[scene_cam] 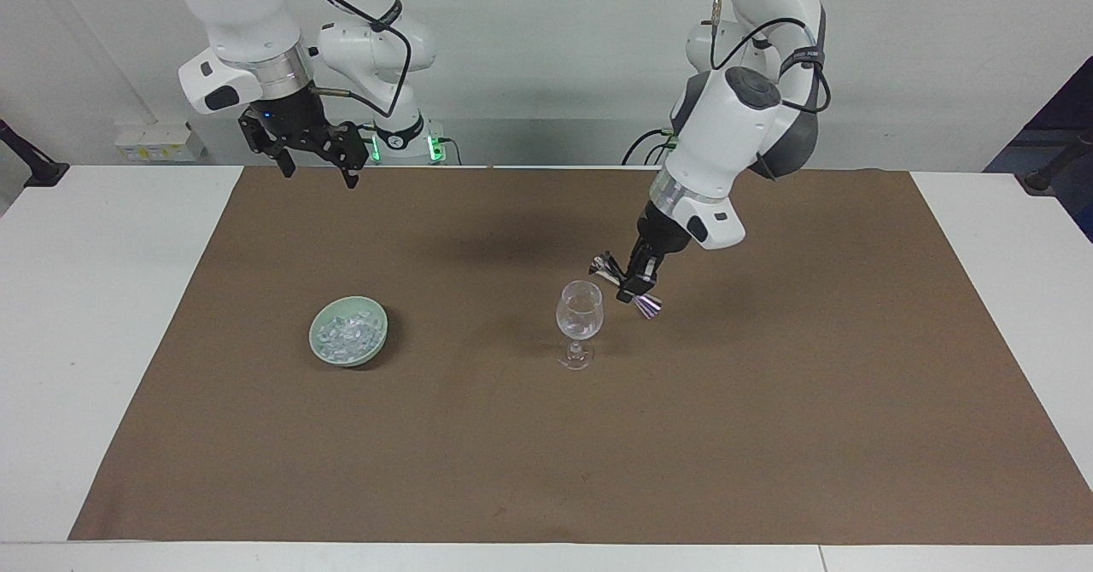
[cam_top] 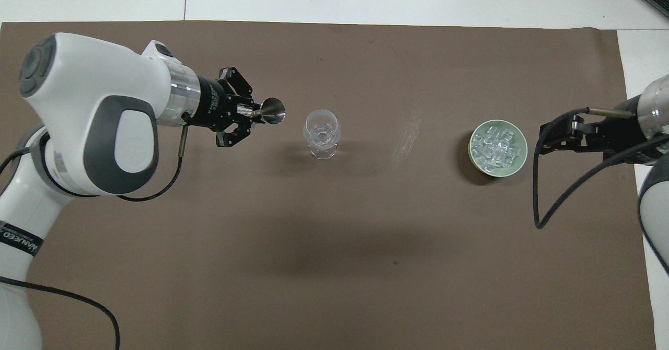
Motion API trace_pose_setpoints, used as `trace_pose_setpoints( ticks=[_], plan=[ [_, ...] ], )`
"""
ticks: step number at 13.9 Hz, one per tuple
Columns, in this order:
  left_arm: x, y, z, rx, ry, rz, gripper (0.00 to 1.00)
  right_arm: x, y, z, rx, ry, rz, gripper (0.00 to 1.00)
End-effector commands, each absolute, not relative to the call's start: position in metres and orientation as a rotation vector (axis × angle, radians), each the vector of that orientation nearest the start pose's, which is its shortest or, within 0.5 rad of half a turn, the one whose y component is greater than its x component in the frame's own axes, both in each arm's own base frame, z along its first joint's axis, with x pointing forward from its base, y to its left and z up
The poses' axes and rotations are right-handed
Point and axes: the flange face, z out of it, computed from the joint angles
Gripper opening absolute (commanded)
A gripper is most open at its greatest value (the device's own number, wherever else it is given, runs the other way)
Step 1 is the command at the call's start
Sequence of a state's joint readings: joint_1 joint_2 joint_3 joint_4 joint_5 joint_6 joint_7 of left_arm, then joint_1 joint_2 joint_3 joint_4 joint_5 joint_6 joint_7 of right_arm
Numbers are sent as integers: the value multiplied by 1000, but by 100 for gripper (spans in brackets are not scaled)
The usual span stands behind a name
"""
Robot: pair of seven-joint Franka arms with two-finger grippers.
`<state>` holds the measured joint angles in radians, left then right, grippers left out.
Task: Pour wine and add ice with both arms
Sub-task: 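Carry the silver cup away from the glass with the left gripper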
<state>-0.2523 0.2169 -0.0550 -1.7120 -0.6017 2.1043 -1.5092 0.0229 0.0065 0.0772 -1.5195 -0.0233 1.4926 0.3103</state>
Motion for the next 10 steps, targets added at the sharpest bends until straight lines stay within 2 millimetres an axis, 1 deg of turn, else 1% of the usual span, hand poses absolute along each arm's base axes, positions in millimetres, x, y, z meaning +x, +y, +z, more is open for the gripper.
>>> trace_pose_setpoints(
  ticks=[1, 2, 3, 5, 6, 7, 9, 10],
  plan=[
    [616, -176, 479, -2523, -2520, 856, 0, 545, 49, 639, -3134, 321, 51, 100],
    [622, -160, 469, -2446, -2579, 968, 0, 545, 49, 639, -3134, 321, 51, 100],
    [625, -148, 463, -2394, -2613, 1033, 0, 545, 49, 638, -3134, 321, 54, 100],
    [629, -126, 457, -2300, -2709, 1135, 0, 545, 49, 638, -3134, 321, 54, 100],
    [633, -103, 446, -2212, -2771, 1198, 0, 545, 49, 638, -3134, 321, 54, 100],
    [636, -87, 441, -2146, -2816, 1258, 0, 545, 49, 638, -3134, 321, 54, 100],
    [636, -61, 428, -2049, -2885, 1324, 0, 545, 49, 639, -3134, 321, 51, 100],
    [633, -45, 419, -2027, -2907, 1370, 0, 545, 49, 639, -3134, 321, 51, 100]
  ],
)
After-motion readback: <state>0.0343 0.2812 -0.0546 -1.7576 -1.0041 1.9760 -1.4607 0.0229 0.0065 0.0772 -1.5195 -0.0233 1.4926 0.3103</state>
